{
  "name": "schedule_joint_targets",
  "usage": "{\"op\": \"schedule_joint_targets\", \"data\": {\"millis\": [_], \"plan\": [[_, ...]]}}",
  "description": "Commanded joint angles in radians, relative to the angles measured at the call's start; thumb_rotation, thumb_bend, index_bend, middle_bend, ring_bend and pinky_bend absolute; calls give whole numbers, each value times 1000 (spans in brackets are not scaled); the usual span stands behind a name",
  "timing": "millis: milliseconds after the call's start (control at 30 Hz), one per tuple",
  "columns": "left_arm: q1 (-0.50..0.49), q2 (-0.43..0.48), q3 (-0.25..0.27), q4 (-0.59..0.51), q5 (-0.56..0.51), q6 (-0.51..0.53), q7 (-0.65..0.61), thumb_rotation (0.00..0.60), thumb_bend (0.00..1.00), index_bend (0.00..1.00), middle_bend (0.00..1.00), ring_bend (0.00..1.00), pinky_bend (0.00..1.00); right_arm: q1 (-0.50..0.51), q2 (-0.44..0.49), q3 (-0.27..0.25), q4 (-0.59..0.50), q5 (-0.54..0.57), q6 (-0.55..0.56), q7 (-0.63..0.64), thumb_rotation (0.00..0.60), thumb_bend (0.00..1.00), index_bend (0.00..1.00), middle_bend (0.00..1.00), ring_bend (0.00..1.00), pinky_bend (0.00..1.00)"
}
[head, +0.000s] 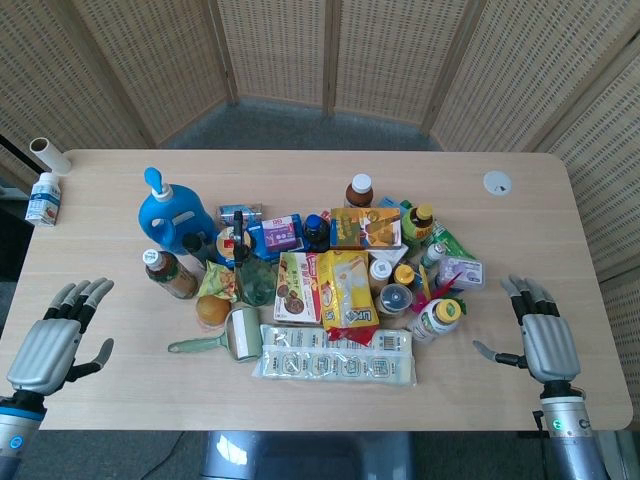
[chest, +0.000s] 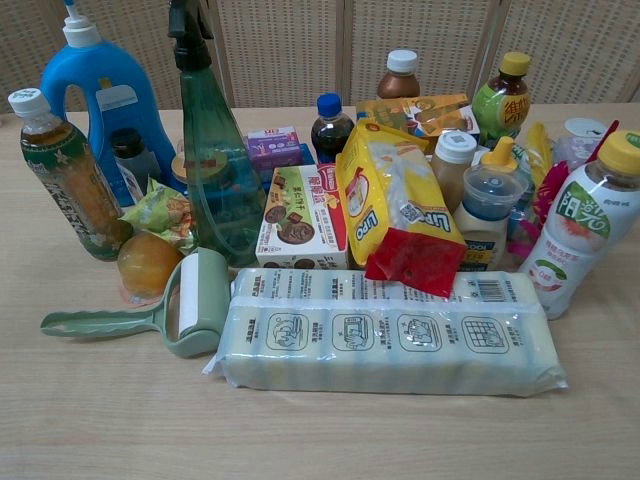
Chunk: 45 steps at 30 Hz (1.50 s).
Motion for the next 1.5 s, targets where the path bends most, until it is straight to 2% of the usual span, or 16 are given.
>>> {"op": "schedule_joint_targets", "data": {"millis": [33,133,333,500,633,1133,1200,1300,1367,1400,1433,1500], "plan": [[-34,2,-7,97,-35,-94,-223,600,492,0,0,0,0,1,8,-1,-11,3,-6,-7,389,148,0,0,0,0],[-57,-37,-21,189,-53,-149,-389,597,491,0,0,0,0,4,18,3,-31,4,-7,-27,390,148,0,0,0,0],[-82,-162,-41,378,-68,-197,-569,565,490,0,0,0,0,-5,34,5,-69,15,5,-47,392,148,0,0,0,0],[-98,-249,-53,488,-76,-224,-649,558,489,0,0,0,0,-12,47,2,-86,28,7,-64,388,149,0,0,0,0],[-115,-309,-82,538,-83,-224,-725,556,488,0,0,0,0,-18,52,1,-91,34,11,-67,389,148,0,0,0,0],[-233,-519,-174,746,-135,-319,-834,560,489,0,0,0,0,-37,70,-12,-103,53,2,-44,388,149,0,0,0,0],[-247,-549,-185,771,-139,-327,-856,560,489,27,20,17,0,-39,73,-12,-107,54,4,-46,387,148,0,0,0,0],[-261,-600,-205,804,-162,-321,-833,590,512,198,148,178,21,-44,80,-14,-115,60,6,-52,391,148,0,0,0,0],[-267,-621,-215,807,-179,-315,-799,600,584,380,307,423,208,-46,86,-18,-124,66,0,-57,389,147,0,0,0,0],[-269,-627,-218,806,-187,-315,-785,600,604,432,367,496,285,-47,88,-19,-127,68,-1,-58,390,148,0,0,0,0],[-270,-634,-223,805,-198,-316,-770,600,629,513,478,611,400,-49,89,-21,-129,69,-1,-57,392,148,0,0,0,0],[-269,-641,-231,797,-213,-313,-758,600,660,631,676,773,549,-52,90,-23,-129,70,-1,-54,390,147,0,0,0,0]]}}
